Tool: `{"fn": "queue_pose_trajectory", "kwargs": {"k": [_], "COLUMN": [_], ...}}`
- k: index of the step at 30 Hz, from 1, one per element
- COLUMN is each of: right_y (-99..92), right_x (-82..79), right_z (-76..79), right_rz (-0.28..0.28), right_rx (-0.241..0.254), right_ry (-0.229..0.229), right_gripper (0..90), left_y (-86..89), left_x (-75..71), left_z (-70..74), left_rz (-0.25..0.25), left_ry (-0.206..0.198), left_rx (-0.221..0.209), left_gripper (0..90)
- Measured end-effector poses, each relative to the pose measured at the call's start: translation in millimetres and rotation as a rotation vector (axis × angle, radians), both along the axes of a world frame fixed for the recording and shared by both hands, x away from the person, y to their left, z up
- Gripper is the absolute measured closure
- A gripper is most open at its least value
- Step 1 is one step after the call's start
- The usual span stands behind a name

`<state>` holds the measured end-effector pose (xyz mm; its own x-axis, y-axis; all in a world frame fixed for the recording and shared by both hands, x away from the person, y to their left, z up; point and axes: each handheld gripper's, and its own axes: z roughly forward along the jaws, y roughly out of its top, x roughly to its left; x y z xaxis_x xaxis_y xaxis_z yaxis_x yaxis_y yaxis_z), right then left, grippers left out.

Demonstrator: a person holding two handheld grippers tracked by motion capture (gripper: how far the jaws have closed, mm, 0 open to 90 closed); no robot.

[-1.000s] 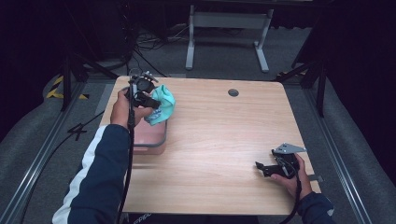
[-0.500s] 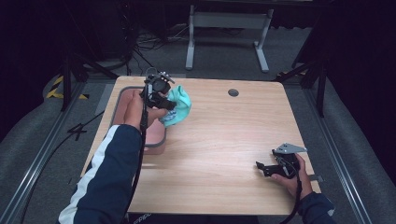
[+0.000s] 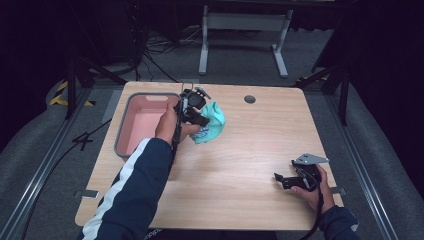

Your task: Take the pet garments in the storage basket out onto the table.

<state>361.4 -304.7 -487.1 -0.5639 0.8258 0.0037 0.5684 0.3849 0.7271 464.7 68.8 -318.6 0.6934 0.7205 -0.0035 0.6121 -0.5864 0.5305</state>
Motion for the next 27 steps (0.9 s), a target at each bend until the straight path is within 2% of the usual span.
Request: {"fn": "queue_pose_trajectory", "kwargs": {"k": [10, 19, 23, 27], "right_y": [0.0, 0.0, 0.1, 0.2], "right_x": [-0.1, -0.1, -0.1, -0.2], "right_z": [0.0, 0.0, -0.1, -0.1], "right_rz": [-0.001, 0.0, -0.002, -0.002], "right_rx": [0.0, 0.0, 0.001, 0.001], "right_ry": [0.0, 0.0, -0.001, 0.0], "right_gripper": [10.4, 10.4, 10.4, 10.4], "left_y": [-32.6, -48.8, -55.3, -58.6], "left_x": [-7.9, -8.2, -9.3, -8.7], "left_z": [-22.9, -52.1, -65.5, -77.0], "left_rz": [-0.068, -0.065, -0.071, -0.054], "left_ry": [0.037, 0.074, 0.075, 0.079], "left_rx": [0.018, 0.054, 0.074, 0.081], "left_gripper": [69.4, 68.8, 68.6, 68.3]}}
